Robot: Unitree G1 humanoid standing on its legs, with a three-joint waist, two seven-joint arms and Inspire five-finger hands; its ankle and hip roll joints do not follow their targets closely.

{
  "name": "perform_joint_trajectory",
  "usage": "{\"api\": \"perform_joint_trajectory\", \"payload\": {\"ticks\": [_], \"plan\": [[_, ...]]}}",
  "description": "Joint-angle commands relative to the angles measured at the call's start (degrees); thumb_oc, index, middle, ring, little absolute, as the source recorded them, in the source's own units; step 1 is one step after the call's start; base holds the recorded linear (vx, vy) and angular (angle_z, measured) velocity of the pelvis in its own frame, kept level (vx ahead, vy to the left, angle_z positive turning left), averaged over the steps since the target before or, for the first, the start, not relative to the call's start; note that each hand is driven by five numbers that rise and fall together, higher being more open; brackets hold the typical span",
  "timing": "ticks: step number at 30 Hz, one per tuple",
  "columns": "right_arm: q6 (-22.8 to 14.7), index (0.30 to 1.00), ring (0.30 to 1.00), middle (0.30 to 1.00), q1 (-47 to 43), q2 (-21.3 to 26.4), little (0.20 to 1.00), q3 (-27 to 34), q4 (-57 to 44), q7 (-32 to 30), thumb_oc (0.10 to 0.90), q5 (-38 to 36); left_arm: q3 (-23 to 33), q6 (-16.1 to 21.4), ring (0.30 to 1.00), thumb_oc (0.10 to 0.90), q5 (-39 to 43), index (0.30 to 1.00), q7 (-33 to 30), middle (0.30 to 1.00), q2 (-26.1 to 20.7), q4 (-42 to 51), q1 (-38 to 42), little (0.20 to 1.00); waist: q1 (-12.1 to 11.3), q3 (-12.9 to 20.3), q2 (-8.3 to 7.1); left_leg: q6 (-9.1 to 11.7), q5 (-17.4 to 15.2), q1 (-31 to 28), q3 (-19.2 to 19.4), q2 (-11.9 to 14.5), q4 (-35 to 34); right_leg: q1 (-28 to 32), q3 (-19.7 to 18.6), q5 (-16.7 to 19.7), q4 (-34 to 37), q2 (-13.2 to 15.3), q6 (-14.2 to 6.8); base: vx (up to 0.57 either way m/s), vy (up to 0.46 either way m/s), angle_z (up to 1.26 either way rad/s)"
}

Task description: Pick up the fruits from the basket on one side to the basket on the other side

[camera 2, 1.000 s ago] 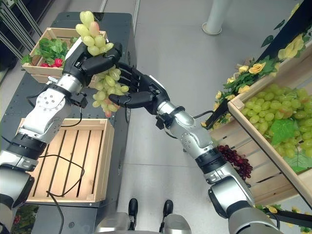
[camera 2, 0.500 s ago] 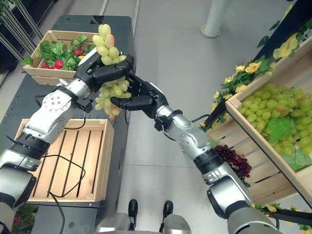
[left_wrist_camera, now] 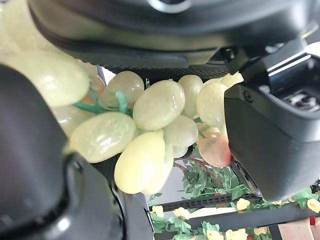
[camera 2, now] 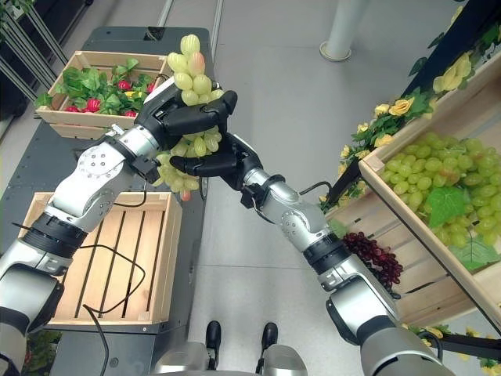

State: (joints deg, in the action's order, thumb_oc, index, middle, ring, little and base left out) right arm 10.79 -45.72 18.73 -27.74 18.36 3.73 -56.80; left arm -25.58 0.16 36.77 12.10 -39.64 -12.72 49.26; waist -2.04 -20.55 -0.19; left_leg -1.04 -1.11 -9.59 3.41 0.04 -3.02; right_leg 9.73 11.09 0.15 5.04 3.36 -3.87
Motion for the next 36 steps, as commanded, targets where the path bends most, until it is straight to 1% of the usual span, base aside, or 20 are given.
{"api": "perform_joint_trajectory", "payload": {"ticks": [1,2,3,7,11,15,16,17,18,21,22,23,25,26,29,30,31,34,36], "plan": [[-8.6,0.627,0.627,0.627,-2.2,-8.2,0.627,-1.2,5.0,0.5,0.618,-4.5,-1.9,5.4,0.3,0.4,3.4,0.3,-0.3,0.3,6.8,-2.5,5.9,0.3,-1.5,19.2,1.43,0.1,-0.8,2.0,-2.2,-3.5,-2.0,-1.3,-1.1,-0.5,0.0,-1.4,2.2,0.0,0.0,0.0],[-9.0,0.333,0.333,0.333,-2.2,-8.3,0.333,-1.1,5.0,0.2,0.422,-4.5,-1.8,5.4,0.3,0.4,3.0,0.3,-0.6,0.3,6.7,-2.9,5.8,0.3,-1.5,19.2,1.46,0.1,-0.8,2.0,-2.3,-3.5,-2.0,-1.3,-1.2,-0.6,0.0,-1.4,2.3,0.0,0.0,0.0],[-9.5,0.3,0.3,0.3,-2.2,-8.3,0.3,-1.0,5.0,-0.1,0.4,-4.3,-1.8,5.6,0.3,0.4,2.6,0.3,-0.8,0.3,6.6,-3.4,5.8,0.3,-1.5,19.2,1.49,0.1,-0.7,2.0,-2.3,-3.5,-2.0,-1.3,-1.2,-0.6,0.0,-1.4,2.3,0.0,0.0,0.0],[-10.9,0.3,0.3,0.3,-2.0,-7.9,0.3,-0.2,4.8,-0.5,0.4,-3.3,-1.4,5.8,0.3,0.4,1.5,0.3,-2.4,0.3,5.8,-6.3,5.7,0.3,-1.4,19.2,1.65,0.1,-0.7,1.9,-2.3,-3.4,-2.0,-1.2,-1.3,-0.5,0.0,-1.4,2.3,0.0,0.0,0.0],[-11.1,0.3,0.3,0.3,-1.7,-7.2,0.3,0.1,3.9,-0.7,0.4,-1.5,-0.8,6.4,0.3,0.4,0.6,0.3,-3.8,0.3,5.1,-9.3,5.6,0.3,-1.1,19.2,1.76,0.1,-0.7,1.9,-2.0,-3.4,-2.0,-1.3,-1.5,-0.5,0.0,-1.4,2.2,0.0,0.0,0.0],[-11.4,0.3,0.3,0.3,-1.3,-5.6,0.3,0.5,2.6,-1.8,0.4,0.8,0.1,7.2,0.3,0.4,-0.6,0.3,-6.1,0.3,4.1,-13.3,5.3,0.3,-0.7,19.0,1.82,0.2,-0.6,1.9,-1.7,-3.3,-2.0,-1.3,-1.6,-0.4,0.0,-1.5,2.2,0.0,0.0,0.0],[-11.6,0.3,0.3,0.3,-0.8,-4.6,0.3,0.9,2.1,-2.1,0.4,1.3,0.6,7.5,0.3,0.4,-0.2,0.3,-7.0,0.3,3.4,-15.3,4.9,0.3,-0.4,19.0,1.83,0.2,-0.7,1.8,-1.6,-3.2,-2.0,-1.4,-1.7,-0.4,0.0,-1.5,2.1,0.0,0.0,0.0],[-11.6,0.3,0.3,0.3,-0.8,-4.6,0.3,0.9,2.1,-2.1,0.4,1.3,0.6,7.5,0.3,0.4,-0.2,0.3,-7.0,0.3,3.4,-15.3,4.9,0.3,-0.4,19.0,1.83,0.2,-0.7,1.8,-1.6,-3.2,-2.0,-1.4,-1.7,-0.4,0.0,-1.5,2.1,-0.01,-0.003,-0.04],[-12.0,0.3,0.3,0.3,-0.1,-3.5,0.3,1.7,1.8,-2.4,0.4,1.4,1.4,7.9,0.3,0.4,-0.4,0.3,-8.2,0.3,3.0,-18.1,4.5,0.3,0.0,18.8,1.85,0.2,-0.7,1.8,-1.3,-3.2,-2.0,-1.4,-2.0,-0.4,0.0,-1.5,2.1,-0.01,-0.002,-0.05],[-12.3,0.3,0.3,0.3,0.5,-2.8,0.3,2.6,1.8,-2.2,0.4,1.9,2.0,7.9,0.3,0.4,-1.2,0.3,-9.3,0.3,2.8,-20.4,4.0,0.3,0.3,18.8,1.91,0.2,-0.8,1.7,-1.1,-3.1,-2.0,-1.4,-2.2,-0.4,0.0,-1.6,2.1,-0.01,0.001,-0.08],[-12.6,0.3,0.3,0.3,1.2,-2.1,0.3,3.3,1.6,-2.2,0.4,2.3,2.8,7.7,0.695,0.664,-1.3,0.695,-9.5,0.695,2.7,-22.7,3.3,0.695,0.7,18.7,1.95,0.2,-0.9,1.7,-0.8,-3.0,-2.0,-1.4,-2.5,-0.4,0.0,-1.6,2.0,-0.01,0.003,-0.04],[-12.7,0.3,0.3,0.3,1.4,-1.6,0.3,3.8,1.5,-2.4,0.4,2.9,3.3,7.4,0.9,0.8,-1.8,0.9,-10.4,0.9,2.6,-24.0,2.9,0.9,0.9,18.7,1.96,0.2,-1.0,1.6,-0.7,-3.0,-2.0,-1.4,-2.6,-0.4,0.0,-1.7,2.0,-0.01,0.004,-0.03],[-13.0,0.3,0.3,0.3,2.3,-0.6,0.3,4.5,1.2,-1.9,0.4,3.7,4.1,7.7,0.9,0.8,-2.0,0.9,-10.6,0.9,2.3,-26.2,2.1,0.9,1.3,18.6,1.95,0.2,-1.0,1.5,-0.4,-3.0,-2.0,-1.5,-2.9,-0.3,0.0,-1.7,2.0,0.0,0.005,-0.08],[-13.0,0.3,0.3,0.3,2.5,-0.4,0.3,4.5,1.1,-1.9,0.4,4.0,4.2,7.6,0.9,0.8,-1.8,0.9,-10.6,0.9,2.3,-26.5,2.0,0.9,1.4,18.6,1.97,0.2,-1.0,1.5,-0.3,-2.9,-2.0,-1.5,-3.0,-0.3,0.0,-1.7,1.9,-0.01,0.008,-0.11],[-12.8,0.3,0.3,0.3,4.5,2.1,0.3,6.3,0.4,-1.6,0.4,6.1,5.7,6.7,0.9,0.8,-3.0,0.9,-11.3,0.9,1.6,-29.1,0.4,0.9,2.4,18.4,1.81,0.2,-1.2,1.4,0.4,-2.8,-2.0,-1.7,-3.8,-0.2,0.0,-1.8,1.9,-0.02,0.01,-0.1],[-12.8,0.3,0.3,0.3,4.5,2.1,0.3,6.3,0.4,-1.6,0.4,6.1,5.7,6.7,0.9,0.8,-3.0,0.9,-11.3,0.9,1.6,-29.1,0.4,0.9,2.4,18.4,1.82,0.2,-1.2,1.4,0.4,-2.8,-2.0,-1.7,-3.8,-0.2,0.0,-1.8,1.9,-0.02,0.013,-0.14],[-13.0,0.3,0.3,0.3,5.8,3.3,0.3,7.1,0.2,-1.0,0.4,6.3,6.3,6.5,0.9,0.8,-3.7,0.9,-11.4,0.9,1.2,-30.0,-0.7,0.9,2.9,18.2,1.71,0.2,-1.3,1.3,0.8,-2.7,-2.0,-1.8,-4.2,-0.1,0.0,-1.9,1.8,-0.02,0.009,-0.13],[-12.9,0.3,0.3,0.3,6.7,4.6,0.3,8.0,0.2,-0.3,0.4,5.9,7.0,6.0,0.9,0.8,-4.2,0.9,-11.1,0.9,1.1,-30.9,-1.7,0.9,3.4,18.0,1.62,0.3,-1.4,1.1,1.3,-2.6,-2.0,-1.8,-4.7,-0.1,0.0,-2.0,1.8,-0.02,0.012,-0.04],[-12.9,0.3,0.3,0.3,7.8,5.8,0.3,9.3,0.5,0.3,0.4,5.6,7.3,5.7,0.9,0.8,-4.2,0.9,-9.7,0.9,1.1,-31.7,-2.7,0.9,3.9,17.7,1.44,0.3,-1.5,1.0,1.9,-2.5,-2.0,-1.8,-5.1,0.0,0.0,-2.1,1.7,-0.03,0.018,-0.08]]}}
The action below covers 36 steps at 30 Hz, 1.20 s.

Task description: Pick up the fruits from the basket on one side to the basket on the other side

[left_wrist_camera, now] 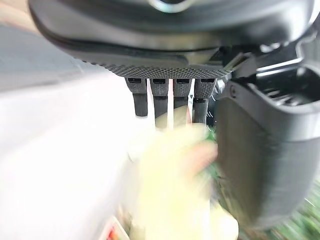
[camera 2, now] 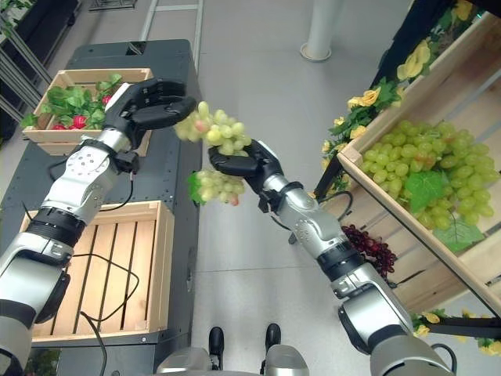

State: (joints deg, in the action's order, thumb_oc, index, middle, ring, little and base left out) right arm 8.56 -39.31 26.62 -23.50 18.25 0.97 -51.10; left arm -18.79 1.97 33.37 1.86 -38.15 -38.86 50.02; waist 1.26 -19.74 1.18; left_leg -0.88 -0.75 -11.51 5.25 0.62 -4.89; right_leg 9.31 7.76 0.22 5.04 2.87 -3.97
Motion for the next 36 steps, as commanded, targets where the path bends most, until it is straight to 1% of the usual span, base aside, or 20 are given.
{"api": "perform_joint_trajectory", "payload": {"ticks": [1,6,8,9,11,13,17,19,20,22,23,24,25,27,30,32,33,36], "plan": [[-10.9,0.3,0.3,0.3,1.8,-1.5,0.3,5.6,0.7,3.3,0.4,0.2,0.7,4.0,0.9,0.8,-0.7,0.9,1.4,0.9,-0.3,-5.6,-4.1,0.9,0.7,16.8,0.0,0.1,-1.9,2.8,0.3,-3.0,-0.1,-1.4,-2.0,0.0,0.0,-1.6,1.8,-0.03,0.016,-0.07],[-11.3,0.3,0.3,0.3,3.4,0.1,0.3,7.4,0.3,4.3,0.4,1.6,1.5,5.3,0.9,0.8,1.1,0.9,5.0,0.9,0.4,-4.9,-7.0,0.9,1.2,16.5,-0.25,0.0,-2.1,2.7,0.9,-2.9,-0.1,-1.6,-2.7,0.2,0.0,-1.8,1.7,-0.02,0.016,-0.11],[-11.5,0.3,0.3,0.3,4.5,1.3,0.3,8.4,0.1,5.3,0.4,3.2,2.6,6.5,0.9,0.8,5.5,0.9,8.6,0.9,0.8,-4.0,-9.1,0.9,1.4,16.4,-0.48,0.0,-2.2,2.6,1.3,-2.9,-0.1,-1.7,-3.1,0.4,0.0,-1.9,1.6,-0.01,0.02,-0.09],[-11.6,0.3,0.3,0.3,4.8,1.7,0.3,8.6,0.1,5.5,0.4,3.7,3.1,6.8,0.9,0.8,7.3,0.9,9.5,0.9,1.1,-3.7,-9.7,0.9,1.5,16.4,-0.55,0.0,-2.3,2.5,1.5,-2.8,-0.1,-1.7,-3.3,0.5,0.0,-1.9,1.6,-0.01,0.016,-0.06],[-11.6,0.3,0.3,0.3,5.4,2.2,0.3,9.2,0.3,6.2,0.4,5.9,4.4,7.7,0.9,0.8,10.3,0.9,10.4,0.9,2.1,-3.0,-11.5,0.9,1.6,16.4,-0.75,0.0,-2.4,2.4,1.8,-2.7,-0.1,-1.7,-3.6,0.6,0.0,-2.0,1.5,0.0,0.017,-0.08],[-11.8,0.3,0.3,0.3,6.1,3.0,0.3,9.5,0.0,7.1,0.4,9.2,5.9,9.1,0.9,0.8,11.8,0.9,9.5,0.9,3.4,-2.4,-13.4,0.9,1.8,16.4,-1.03,0.0,-2.5,2.3,2.0,-2.7,-0.1,-1.8,-4.0,0.6,0.0,-2.1,1.5,0.01,0.019,-0.12],[-11.3,0.3,0.3,0.3,7.4,5.2,0.3,10.1,-3.6,9.8,0.4,13.2,8.3,12.1,0.9,0.8,10.7,0.9,6.3,0.9,6.0,-1.7,-17.7,0.9,2.4,16.3,-1.79,-0.2,-2.6,2.2,2.7,-2.5,-0.1,-2.0,-4.9,0.8,0.0,-2.3,1.6,0.01,0.016,-0.12],[-10.4,0.3,0.3,0.3,8.1,6.0,0.3,10.8,-6.6,10.9,0.4,13.3,9.2,12.8,0.9,0.8,10.2,0.9,5.4,0.9,7.3,-1.0,-19.6,0.9,2.7,16.2,-2.16,-0.2,-2.7,2.3,2.9,-2.5,-0.1,-2.2,-5.3,0.9,0.0,-2.4,1.6,0.0,0.018,-0.13],[-9.5,0.3,0.3,0.3,9.0,6.4,0.3,11.8,-9.2,12.1,0.4,13.0,9.8,13.4,0.9,0.8,9.9,0.9,5.5,0.9,9.1,-0.5,-21.7,0.9,2.9,16.0,-2.5,-0.4,-2.8,2.3,3.1,-2.5,-0.1,-2.3,-5.7,0.9,0.0,-2.5,1.6,0.0,0.024,-0.11],[-8.6,0.3,0.3,0.3,10.3,6.9,0.3,13.2,-12.6,13.7,0.4,13.6,10.1,13.6,0.9,0.8,8.3,0.9,5.1,0.9,12.2,0.3,-24.7,0.9,3.3,15.8,-2.92,-0.5,-3.0,2.2,3.4,-2.5,-0.1,-2.4,-6.3,1.0,0.0,-2.7,1.5,0.01,0.03,-0.1],[-8.6,0.3,0.3,0.3,10.4,7.0,0.3,13.4,-12.8,13.9,0.4,13.7,10.1,13.5,0.9,0.8,8.2,0.9,5.1,0.9,12.4,0.3,-25.0,0.9,3.3,15.8,-2.95,-0.5,-3.0,2.2,3.4,-2.4,-0.1,-2.4,-6.4,1.0,0.0,-2.7,1.5,0.02,0.041,-0.15],[-7.4,0.3,0.3,0.3,11.8,8.0,0.3,14.6,-15.8,15.2,0.4,13.9,9.9,13.6,0.9,0.8,6.2,0.9,4.0,0.9,14.4,0.7,-27.5,0.9,3.6,15.7,-3.21,-0.6,-3.1,2.1,3.6,-2.4,-0.1,-2.6,-6.8,1.2,0.0,-2.8,1.4,0.03,0.042,-0.14],[-6.5,0.3,0.3,0.3,13.0,9.1,0.3,15.9,-18.1,16.5,0.4,14.1,9.9,14.0,0.9,0.8,5.4,0.9,3.6,0.9,15.5,0.6,-29.2,0.9,4.0,15.6,-3.42,-0.7,-3.2,2.1,3.9,-2.4,-0.1,-2.7,-7.3,1.3,0.0,-2.8,1.3,0.03,0.054,-0.15],[-5.5,0.3,0.3,0.3,14.9,11.1,0.3,17.8,-21.3,18.3,0.4,14.3,10.1,14.2,0.9,0.8,5.9,0.9,4.5,0.9,16.8,0.9,-31.3,0.9,4.4,15.6,-3.72,-0.7,-3.3,2.2,4.5,-2.2,-0.1,-2.9,-7.9,1.5,0.0,-2.9,1.2,0.03,0.04,-0.12],[-5.3,0.3,0.3,0.3,17.0,13.9,0.3,20.6,-24.3,19.6,0.4,13.8,10.4,13.5,0.9,0.8,6.4,0.9,5.0,0.9,18.3,1.4,-33.6,0.9,5.1,15.4,-4.2,-0.7,-3.4,2.1,5.2,-2.1,-0.1,-3.1,-8.6,1.9,0.0,-3.1,1.1,0.03,0.035,-0.2],[-5.2,0.3,0.3,0.3,17.9,14.7,0.3,21.8,-25.6,19.6,0.4,12.7,10.2,13.6,0.9,0.8,6.1,0.9,4.9,0.9,19.0,1.4,-34.5,0.9,5.4,15.4,-4.38,-0.8,-3.5,2.1,5.5,-2.0,-0.1,-3.2,-8.8,2.0,0.0,-3.2,1.0,0.02,0.027,-0.1],[-4.9,0.3,0.3,0.3,19.2,15.6,0.3,24.0,-27.2,19.7,0.4,11.2,10.1,13.7,0.9,0.8,5.5,0.9,4.9,0.9,19.5,1.5,-35.7,0.9,5.9,15.2,-4.59,-0.8,-3.6,2.1,5.9,-1.9,-0.1,-3.4,-9.3,2.2,0.0,-3.3,0.9,0.03,0.032,-0.17],[-5.9,0.3,0.3,0.3,22.7,18.1,0.3,28.4,-29.6,20.5,0.4,11.9,9.7,13.6,0.9,0.8,5.7,0.9,4.9,0.9,20.5,1.4,-37.8,0.9,6.9,15.1,-4.99,-0.8,-3.6,2.3,6.7,-1.8,-0.1,-3.9,-10.5,2.6,0.0,-3.7,0.7,0.02,0.027,-0.17]]}}
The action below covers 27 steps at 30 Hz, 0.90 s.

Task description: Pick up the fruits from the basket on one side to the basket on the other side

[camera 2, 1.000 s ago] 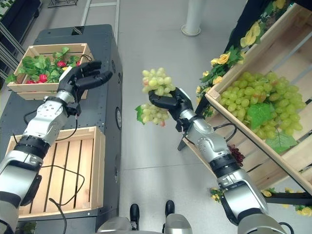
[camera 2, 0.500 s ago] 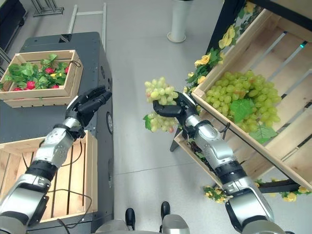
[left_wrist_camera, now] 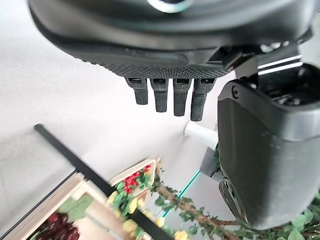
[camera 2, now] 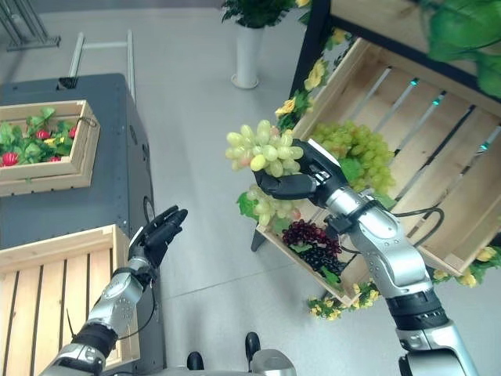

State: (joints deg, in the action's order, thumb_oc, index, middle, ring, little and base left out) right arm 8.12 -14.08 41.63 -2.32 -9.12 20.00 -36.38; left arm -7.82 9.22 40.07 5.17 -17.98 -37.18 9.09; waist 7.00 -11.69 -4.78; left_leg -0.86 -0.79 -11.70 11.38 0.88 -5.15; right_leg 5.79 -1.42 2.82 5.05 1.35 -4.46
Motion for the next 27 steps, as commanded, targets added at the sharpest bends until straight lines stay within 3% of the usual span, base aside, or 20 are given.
{"api": "perform_joint_trajectory", "payload": {"ticks": [1,7,14,23,27], "plan": [[-5.7,0.3,0.3,0.3,-1.8,4.0,0.3,8.1,-2.7,1.1,0.4,-3.2,-1.4,6.2,0.9,0.8,-1.0,0.9,1.4,0.9,0.4,-0.2,2.8,0.9,1.4,7.0,0.86,-0.8,-3.6,2.5,0.7,-2.0,0.2,-0.5,-1.6,0.1,-0.1,-2.2,1.2,0.0,0.013,-0.08],[-7.8,0.3,0.3,0.3,0.1,7.7,0.3,13.5,-2.2,-2.6,0.4,-8.4,-2.7,5.5,0.9,0.8,0.1,0.9,0.9,0.9,0.3,-1.8,1.9,0.9,3.1,6.8,0.3,-0.9,-3.8,2.6,1.8,-1.9,0.2,-1.3,-3.6,0.8,-0.1,-3.0,1.0,0.0,0.015,-0.22],[-11.8,0.3,0.3,0.3,1.6,10.4,0.3,18.2,0.6,-7.5,0.4,-8.4,-4.5,5.4,0.9,0.8,-0.6,0.9,0.2,0.9,0.7,-2.6,1.6,0.9,4.5,7.3,-0.09,-0.9,-4.0,2.8,2.7,-1.7,0.2,-2.0,-5.6,1.2,-0.1,-3.6,0.7,0.0,0.016,-0.16],[-14.0,0.3,0.3,0.3,-1.3,12.6,0.3,18.6,8.9,-12.5,0.4,-6.2,-6.6,5.0,0.9,0.8,-1.1,0.9,-0.1,0.9,0.5,-2.5,1.5,0.9,4.5,7.6,-0.7,-1.1,-4.1,2.9,3.1,-1.5,0.2,-2.5,-6.3,1.6,-0.1,-4.0,0.3,0.0,0.013,-0.08],[-14.1,0.3,0.3,0.3,-5.5,16.2,0.3,17.4,15.7,-14.7,0.4,-7.7,-7.7,4.4,0.9,0.8,-0.8,0.9,0.4,0.9,0.1,-2.2,1.2,0.9,3.5,7.9,-1.27,-1.1,-4.2,3.1,2.6,-1.5,0.2,-2.5,-6.2,1.6,-0.1,-4.1,0.3,0.0,0.0,0.0]]}}
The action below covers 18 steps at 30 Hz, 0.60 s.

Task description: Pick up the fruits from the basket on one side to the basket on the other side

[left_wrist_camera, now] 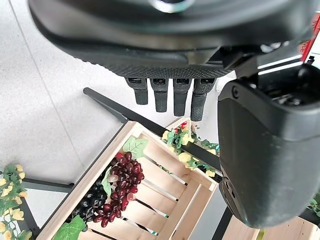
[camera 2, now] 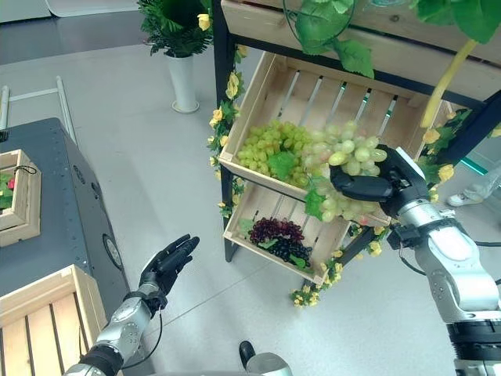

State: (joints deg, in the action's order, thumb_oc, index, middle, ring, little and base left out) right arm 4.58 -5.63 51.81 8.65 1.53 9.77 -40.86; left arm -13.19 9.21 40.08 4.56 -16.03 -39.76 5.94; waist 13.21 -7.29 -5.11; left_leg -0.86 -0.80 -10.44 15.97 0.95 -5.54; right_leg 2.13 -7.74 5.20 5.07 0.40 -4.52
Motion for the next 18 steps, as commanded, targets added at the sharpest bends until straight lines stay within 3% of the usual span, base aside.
{"api": "perform_joint_trajectory", "payload": {"ticks": [1,8,11,18], "plan": [[-10.9,0.3,0.3,0.3,-15.1,6.8,0.3,5.8,6.8,-5.3,0.4,-3.4,-2.7,4.0,0.9,0.8,-0.8,0.9,0.8,0.9,-2.0,0.7,4.4,0.9,-3.0,3.6,-1.05,-1.2,-4.2,1.9,-2.2,-1.6,0.5,1.1,0.2,-0.7,-0.1,-3.2,0.4,0.0,0.0,0.0],[-10.0,0.3,0.3,0.3,-23.2,10.4,0.3,1.9,17.2,-6.3,0.4,-4.2,-4.3,2.6,0.9,0.8,-1.2,0.9,1.6,0.9,-2.9,0.4,5.3,0.9,-5.0,3.5,-1.53,-1.1,-4.1,2.1,-3.5,-1.8,0.5,1.3,0.8,-0.8,-0.1,-3.2,0.5,0.0,-0.003,-0.01],[-10.7,0.3,0.3,0.3,-26.8,12.2,0.3,-1.2,20.9,-5.8,0.4,-0.2,-4.7,2.2,0.9,0.8,-1.4,0.9,2.1,0.9,-3.0,0.6,5.5,0.9,-5.7,3.6,-1.58,-1.1,-4.1,2.0,-4.2,-1.9,0.5,1.6,1.4,-1.0,-0.1,-3.1,0.5,0.01,-0.009,0.05],[-6.7,0.3,0.3,0.3,-32.8,12.5,0.3,-9.5,29.0,-4.6,0.4,5.9,-6.0,2.2,0.9,0.8,-2.5,0.9,3.4,0.9,-2.8,0.2,6.1,0.9,-7.2,3.7,-1.57,-1.0,-4.1,2.2,-5.5,-2.2,0.5,1.8,2.7,-1.3,-0.1,-2.8,0.8,0.01,0.001,0.05]]}}
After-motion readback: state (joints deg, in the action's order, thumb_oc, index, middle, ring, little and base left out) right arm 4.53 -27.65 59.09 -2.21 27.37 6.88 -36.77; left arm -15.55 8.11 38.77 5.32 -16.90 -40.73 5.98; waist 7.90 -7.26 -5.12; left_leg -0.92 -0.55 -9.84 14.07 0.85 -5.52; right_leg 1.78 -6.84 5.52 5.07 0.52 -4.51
